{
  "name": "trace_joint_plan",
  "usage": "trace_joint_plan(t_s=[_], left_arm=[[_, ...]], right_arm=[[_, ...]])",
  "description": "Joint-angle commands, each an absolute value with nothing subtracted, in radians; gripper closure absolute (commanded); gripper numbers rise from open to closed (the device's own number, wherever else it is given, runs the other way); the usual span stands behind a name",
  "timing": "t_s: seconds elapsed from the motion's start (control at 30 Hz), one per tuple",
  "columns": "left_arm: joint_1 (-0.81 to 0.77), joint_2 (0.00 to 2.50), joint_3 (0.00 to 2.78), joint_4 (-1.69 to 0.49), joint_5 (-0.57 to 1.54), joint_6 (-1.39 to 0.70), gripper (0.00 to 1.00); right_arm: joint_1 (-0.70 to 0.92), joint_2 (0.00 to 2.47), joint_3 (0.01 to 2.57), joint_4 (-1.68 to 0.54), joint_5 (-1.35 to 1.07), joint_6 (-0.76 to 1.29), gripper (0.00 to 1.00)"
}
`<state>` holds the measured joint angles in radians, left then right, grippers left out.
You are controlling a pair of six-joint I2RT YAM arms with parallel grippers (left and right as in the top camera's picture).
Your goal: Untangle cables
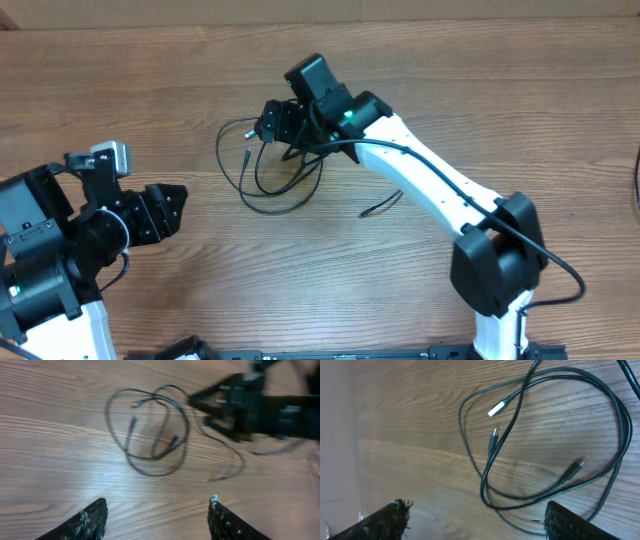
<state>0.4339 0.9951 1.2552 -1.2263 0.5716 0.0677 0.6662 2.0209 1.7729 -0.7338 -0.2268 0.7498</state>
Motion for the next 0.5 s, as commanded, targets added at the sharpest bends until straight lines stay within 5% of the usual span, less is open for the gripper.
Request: trace_joint_plan(t_s=[0.0, 0.27, 0.33, 0.37, 0.47], left_arm=[[0.438, 1.019, 1.256, -1.238, 0.761, 0.098, 0.36], [0.438, 1.021, 1.256, -1.244, 0.810, 0.109, 0.34], [0.438, 1.021, 1.256, -1.244, 0.813, 0.110, 0.34], [0.438, 1.021, 1.256, -1.244, 0.813, 0.110, 0.34], [0.438, 1.021, 1.256, -1.245, 0.813, 0.109, 0.34]], right_arm=[[0.683, 2.115, 1.772, -0.670, -0.191, 0.872, 0.17], [0.728, 2.223, 1.772, -0.549, -0.195, 0.918, 0.32], [0.741, 2.240, 1.772, -0.534, -0.194, 0.921, 0.85], [0.748, 2.252, 1.772, -0.522, -0.194, 0.921, 0.96], [0.757, 2.261, 1.772, -0.501, -0.194, 0.921, 0.96]])
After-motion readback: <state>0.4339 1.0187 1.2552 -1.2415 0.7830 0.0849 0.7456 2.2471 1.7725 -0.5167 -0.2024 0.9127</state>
